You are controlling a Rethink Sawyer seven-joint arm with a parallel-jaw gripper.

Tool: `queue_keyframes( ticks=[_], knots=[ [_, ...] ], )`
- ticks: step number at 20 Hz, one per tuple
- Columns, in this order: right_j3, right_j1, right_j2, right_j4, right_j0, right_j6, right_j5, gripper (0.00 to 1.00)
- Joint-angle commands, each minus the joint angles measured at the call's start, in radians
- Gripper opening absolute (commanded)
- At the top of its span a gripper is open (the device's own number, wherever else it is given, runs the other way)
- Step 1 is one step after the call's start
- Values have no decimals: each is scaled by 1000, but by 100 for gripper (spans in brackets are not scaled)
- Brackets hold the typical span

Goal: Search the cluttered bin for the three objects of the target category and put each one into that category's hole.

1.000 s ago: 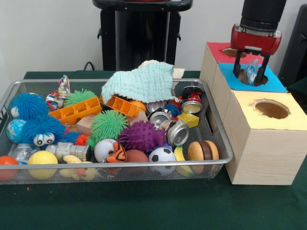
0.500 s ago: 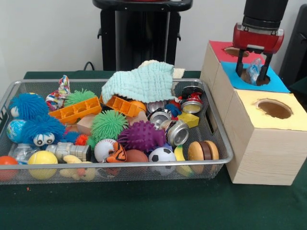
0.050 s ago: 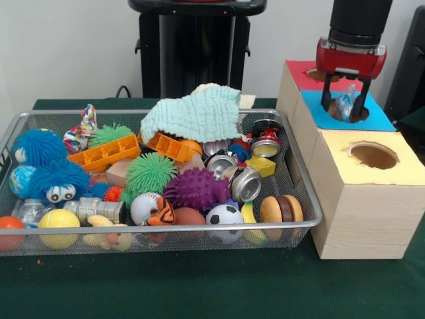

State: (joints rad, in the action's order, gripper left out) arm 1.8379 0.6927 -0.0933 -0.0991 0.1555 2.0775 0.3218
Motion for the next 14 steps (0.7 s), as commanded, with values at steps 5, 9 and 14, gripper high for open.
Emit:
queue_keyframes(
  ticks=[5,9,14],
  knots=[
    [118,21,38,158,-182,-53,-4,100],
    [155,59,106,170,-241,-53,10,100],
    [122,109,130,115,-174,37,129,100]
  ],
)
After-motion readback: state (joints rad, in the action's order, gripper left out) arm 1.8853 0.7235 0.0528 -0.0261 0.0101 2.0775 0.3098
